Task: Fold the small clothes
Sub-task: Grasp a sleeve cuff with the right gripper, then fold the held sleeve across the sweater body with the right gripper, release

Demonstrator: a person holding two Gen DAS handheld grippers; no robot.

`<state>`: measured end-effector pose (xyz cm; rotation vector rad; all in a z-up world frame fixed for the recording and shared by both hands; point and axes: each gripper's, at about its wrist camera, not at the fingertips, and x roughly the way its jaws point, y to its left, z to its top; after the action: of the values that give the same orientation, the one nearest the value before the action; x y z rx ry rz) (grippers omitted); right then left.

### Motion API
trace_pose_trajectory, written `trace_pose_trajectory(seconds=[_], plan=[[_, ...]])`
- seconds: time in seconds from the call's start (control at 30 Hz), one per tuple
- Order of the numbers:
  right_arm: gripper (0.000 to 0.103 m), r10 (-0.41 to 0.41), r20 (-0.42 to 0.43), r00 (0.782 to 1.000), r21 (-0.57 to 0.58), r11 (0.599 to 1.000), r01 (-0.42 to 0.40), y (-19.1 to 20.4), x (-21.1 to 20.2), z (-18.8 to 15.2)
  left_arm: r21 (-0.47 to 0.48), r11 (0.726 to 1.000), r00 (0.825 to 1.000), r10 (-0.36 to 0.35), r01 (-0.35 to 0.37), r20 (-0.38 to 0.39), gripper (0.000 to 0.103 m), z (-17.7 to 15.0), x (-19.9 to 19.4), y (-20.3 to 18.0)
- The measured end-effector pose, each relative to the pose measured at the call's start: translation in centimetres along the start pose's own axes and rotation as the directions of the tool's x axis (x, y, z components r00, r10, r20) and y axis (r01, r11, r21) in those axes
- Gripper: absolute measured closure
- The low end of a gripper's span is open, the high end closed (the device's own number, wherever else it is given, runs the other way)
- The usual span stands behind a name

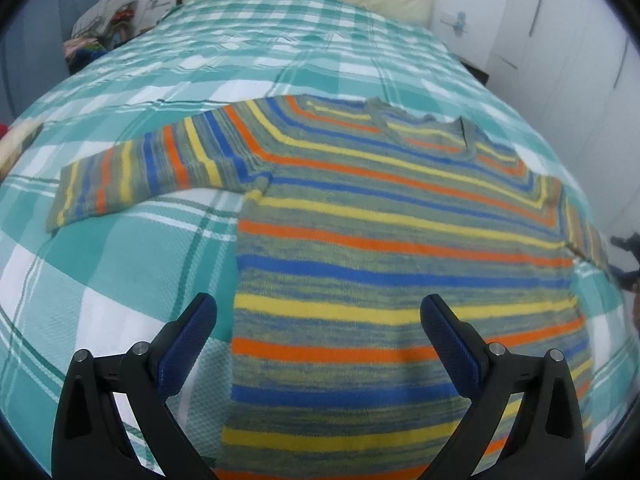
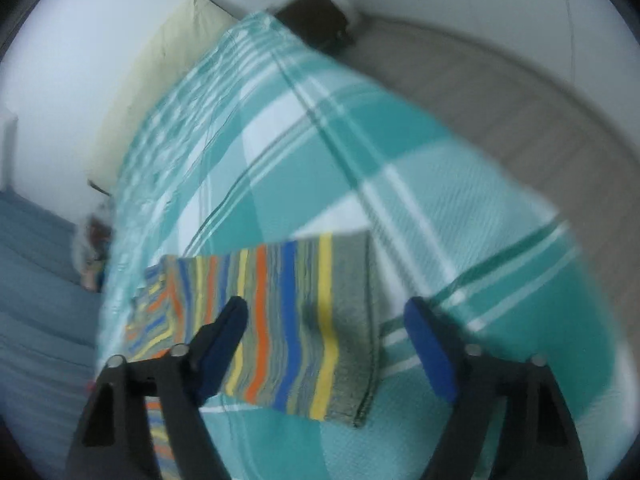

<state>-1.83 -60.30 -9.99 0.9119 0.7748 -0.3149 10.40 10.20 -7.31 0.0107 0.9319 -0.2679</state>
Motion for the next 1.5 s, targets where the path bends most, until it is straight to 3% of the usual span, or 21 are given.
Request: trace_pose_trajectory(seconds=[0.13, 0.2, 0.23, 0.27, 0.3, 0.43, 0.57, 0.63, 0.73, 0.8, 0.93, 1.1, 1.13, 1.23, 1.33, 1.43, 1.5], plan=[[0.027, -0.037, -0.032, 0.999, -0.054, 0.998, 0.035, 0.5, 0.7, 0.0, -0.01, 1.0, 0.999, -0.001, 0.001, -0.034, 0.001, -0.1, 1.0, -0.1], [0.033, -0.081, -0.051, 0.995, -0.105, 0.992, 0.075, 1.3, 1.0, -0.3, -0.026, 1.0, 0.999, -0.012, 0.01, -0.052, 0.001, -0.2, 1.5, -0.1], [0.053, -0.117, -0.062, 0.991, -0.142, 0.984, 0.107, 1.9, 1.4, -0.3, -0.028, 1.0, 0.998, -0.012, 0.011, -0.057, 0.001, -0.3, 1.6, -0.1], [0.089, -0.169, -0.066, 0.983, -0.186, 0.97, 0.154, 2.2, 1.7, -0.4, -0.027, 1.0, 0.998, -0.011, 0.009, -0.063, 0.001, -0.4, 1.8, -0.2], [0.098, -0.18, -0.076, 0.981, -0.198, 0.967, 0.162, 2.3, 1.9, -0.7, -0.024, 1.0, 0.998, -0.008, 0.007, -0.066, 0.001, -0.4, 1.9, -0.3], [0.099, -0.206, 0.021, 0.978, -0.158, 0.966, 0.206, 2.5, 0.3, -1.0, 0.003, 1.0, 0.999, 0.014, -0.014, -0.044, 0.001, -0.3, 1.3, -0.6], [0.099, -0.332, 0.09, 0.939, -0.23, 0.91, 0.344, 5.2, -0.4, -1.5, 0.036, 0.998, 0.998, 0.052, -0.053, 0.039, 0.001, 0.4, -0.4, -0.7], [0.099, -0.314, 0.133, 0.94, -0.262, 0.904, 0.339, 7.6, -1.3, -1.7, 0.041, 0.997, 0.996, 0.059, -0.062, 0.071, 0.001, 0.8, -1.2, -0.7], [0.099, -0.194, 0.178, 0.965, -0.335, 0.91, 0.244, 13.7, -3.5, -2.0, 0.042, 0.998, 0.993, 0.047, -0.051, 0.109, 0.001, 1.5, -2.4, -0.5], [0.099, -0.08, 0.173, 0.982, -0.417, 0.897, 0.146, 19.7, -4.4, -2.3, 0.045, 0.998, 0.992, 0.044, -0.05, 0.12, 0.001, 1.7, -2.8, -0.4], [0.099, 0.099, 0.055, 0.994, -0.547, 0.835, -0.053, 31.3, -2.7, -4.0, 0.026, 0.999, 0.993, 0.04, -0.043, 0.111, 0.001, 2.0, -3.0, 0.2], [0.097, 0.171, -0.124, 0.977, -0.607, 0.766, -0.211, 39.9, 4.2, -7.2, 0.009, 0.998, 0.992, 0.063, -0.064, 0.11, 0.001, 2.0, -2.8, 1.0], [0.094, 0.179, -0.169, 0.969, -0.595, 0.765, -0.245, 40.6, 5.8, -7.7, 0.004, 0.997, 0.992, 0.072, -0.073, 0.1, 0.001, 2.0, -2.6, 1.2], [0.061, 0.197, -0.251, 0.948, -0.516, 0.801, -0.304, 40.7, 9.6, -8.9, -0.021, 0.997, 0.994, 0.075, -0.074, 0.073, 0.001, 2.0, -2.1, 2.0], [0.059, 0.196, -0.242, 0.95, -0.497, 0.816, -0.295, 39.6, 10.6, -9.4, -0.058, 0.997, 0.997, 0.056, -0.053, 0.05, 0.001, 1.9, -1.9, 2.9], [0.059, 0.074, -0.189, 0.979, -0.558, 0.812, -0.169, 37.8, 11.3, -9.0, -0.081, 0.996, 0.998, 0.044, -0.041, 0.036, 0.001, 1.7, -1.9, 3.3], [0.059, -0.062, -0.146, 0.987, -0.607, 0.793, -0.04, 35.7, 12.0, -8.5, -0.085, 0.996, 0.999, 0.036, -0.034, 0.023, 0.001, 1.5, -1.8, 3.3]])
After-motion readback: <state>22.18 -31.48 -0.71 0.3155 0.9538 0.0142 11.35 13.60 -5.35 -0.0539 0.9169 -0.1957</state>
